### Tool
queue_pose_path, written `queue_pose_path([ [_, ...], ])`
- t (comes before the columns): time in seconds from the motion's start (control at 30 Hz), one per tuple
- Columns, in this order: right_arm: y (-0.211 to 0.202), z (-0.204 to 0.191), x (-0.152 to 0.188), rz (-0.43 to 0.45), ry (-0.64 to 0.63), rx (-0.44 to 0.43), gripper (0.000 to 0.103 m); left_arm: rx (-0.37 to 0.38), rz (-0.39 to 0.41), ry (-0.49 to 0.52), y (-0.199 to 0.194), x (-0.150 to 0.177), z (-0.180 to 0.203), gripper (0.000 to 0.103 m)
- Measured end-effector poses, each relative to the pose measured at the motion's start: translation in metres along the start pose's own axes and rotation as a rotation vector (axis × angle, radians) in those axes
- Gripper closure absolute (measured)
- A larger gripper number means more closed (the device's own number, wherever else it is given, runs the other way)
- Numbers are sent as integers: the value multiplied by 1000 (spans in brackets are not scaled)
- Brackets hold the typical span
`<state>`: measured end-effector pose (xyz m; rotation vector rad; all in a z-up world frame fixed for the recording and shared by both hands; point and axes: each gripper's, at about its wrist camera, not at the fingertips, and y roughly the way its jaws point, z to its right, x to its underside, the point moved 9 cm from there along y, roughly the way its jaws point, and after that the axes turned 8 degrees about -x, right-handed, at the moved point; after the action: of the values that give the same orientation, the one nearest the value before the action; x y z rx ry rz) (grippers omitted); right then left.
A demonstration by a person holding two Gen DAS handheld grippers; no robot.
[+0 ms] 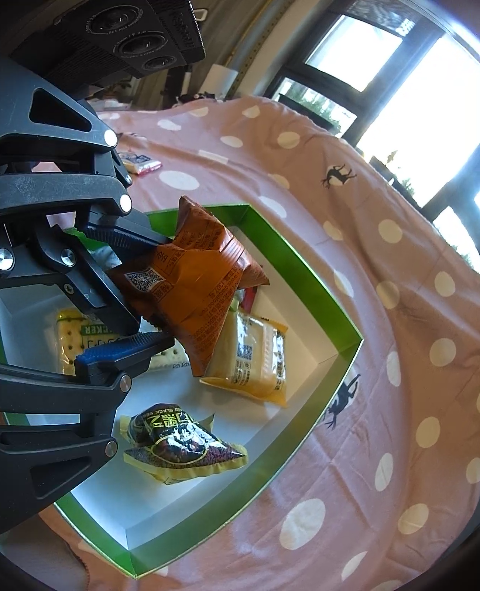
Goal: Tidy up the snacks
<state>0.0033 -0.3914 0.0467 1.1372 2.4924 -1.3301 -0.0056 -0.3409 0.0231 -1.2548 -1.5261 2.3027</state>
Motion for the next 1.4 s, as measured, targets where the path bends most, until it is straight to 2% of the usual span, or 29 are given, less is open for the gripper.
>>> queue_pose_path([
  [0.37, 7, 12, 2, -12, 24, 34, 57, 1, -29, -13, 13, 4, -1, 70],
  [0.57, 10, 16, 3, -19, 30, 65, 57, -10, -31, -2, 14, 6, -3, 64],
  [0.7, 6, 22, 3, -10, 49, 93, 56, -7, -26, -6, 7, 6, -5, 49],
  [0.77, 2, 25, 2, 3, 55, 118, 54, 13, -21, -16, 2, 7, -6, 48],
  [0.83, -4, 27, 1, 17, 55, 156, 49, 29, -14, -24, -4, 7, -7, 38],
  [0.9, -10, 27, 0, 37, 53, 170, 48, 26, 8, -26, -13, 5, -8, 34],
  [0.97, -14, 25, -1, 50, 59, 165, 40, 27, 28, -30, -22, 4, -9, 32],
  [1.03, -19, 21, -2, 68, 50, 161, 37, 26, 42, -41, -31, 4, -12, 24],
  [1.17, -31, 7, -3, 103, 22, 152, 26, 33, 88, -61, -54, 4, -21, 16],
  [1.4, -51, -20, -4, 179, -39, 167, 24, -37, 164, -138, -90, 9, -60, 5],
])
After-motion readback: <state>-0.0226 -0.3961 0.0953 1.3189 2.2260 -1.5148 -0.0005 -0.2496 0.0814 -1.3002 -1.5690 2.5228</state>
